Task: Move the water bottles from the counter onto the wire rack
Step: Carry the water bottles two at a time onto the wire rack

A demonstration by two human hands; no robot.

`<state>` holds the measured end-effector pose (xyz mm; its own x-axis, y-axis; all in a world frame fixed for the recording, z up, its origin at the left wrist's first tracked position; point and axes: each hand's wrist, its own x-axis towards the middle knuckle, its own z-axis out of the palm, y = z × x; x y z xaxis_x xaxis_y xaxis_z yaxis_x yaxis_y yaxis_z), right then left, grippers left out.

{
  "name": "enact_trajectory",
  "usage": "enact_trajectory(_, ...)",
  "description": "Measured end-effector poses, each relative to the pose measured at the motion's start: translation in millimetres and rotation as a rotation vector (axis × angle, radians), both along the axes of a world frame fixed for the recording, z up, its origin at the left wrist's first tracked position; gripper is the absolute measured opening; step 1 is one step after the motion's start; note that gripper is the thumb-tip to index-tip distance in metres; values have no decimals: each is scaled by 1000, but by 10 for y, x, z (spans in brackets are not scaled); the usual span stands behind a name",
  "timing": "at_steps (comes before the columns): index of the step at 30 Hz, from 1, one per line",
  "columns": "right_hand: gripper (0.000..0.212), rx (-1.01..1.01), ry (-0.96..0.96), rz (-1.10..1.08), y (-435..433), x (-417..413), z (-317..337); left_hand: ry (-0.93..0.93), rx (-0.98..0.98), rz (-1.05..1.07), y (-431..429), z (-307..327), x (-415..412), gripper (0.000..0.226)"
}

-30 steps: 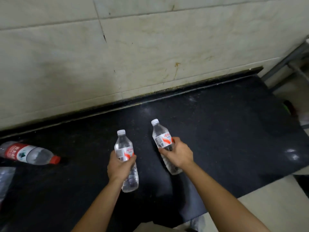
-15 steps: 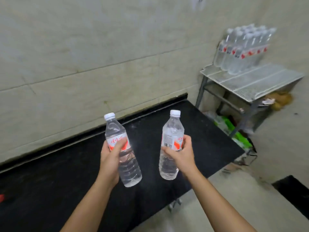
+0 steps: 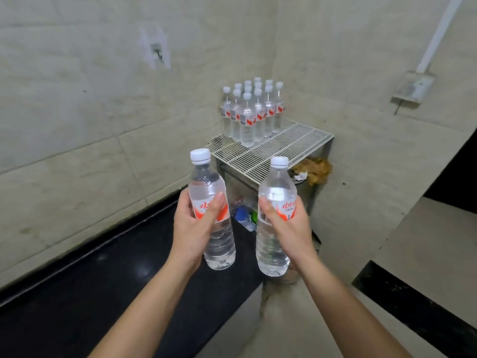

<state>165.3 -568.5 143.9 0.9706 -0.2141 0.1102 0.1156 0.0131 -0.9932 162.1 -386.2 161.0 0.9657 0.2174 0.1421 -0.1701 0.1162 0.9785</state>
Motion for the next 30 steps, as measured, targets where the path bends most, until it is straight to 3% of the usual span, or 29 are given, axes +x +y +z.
enact_trajectory(9,53,-79,-22,-71,-995,1530,28,-76,-62,-94,-848,-57,1657,55)
enact_trajectory(18,89,-222,-37,-141,-1498,2909,367,-122,181,-35,-1246,211,2876,52)
enact_trajectory(23,54,-258,-66,-29,-1601,3539,367,-72,209,20,-1346,170,3254,60)
enact_trajectory(30,41,-234,-65,250,-1729,4463,151,6,243,208,-1564,-67,3728,49)
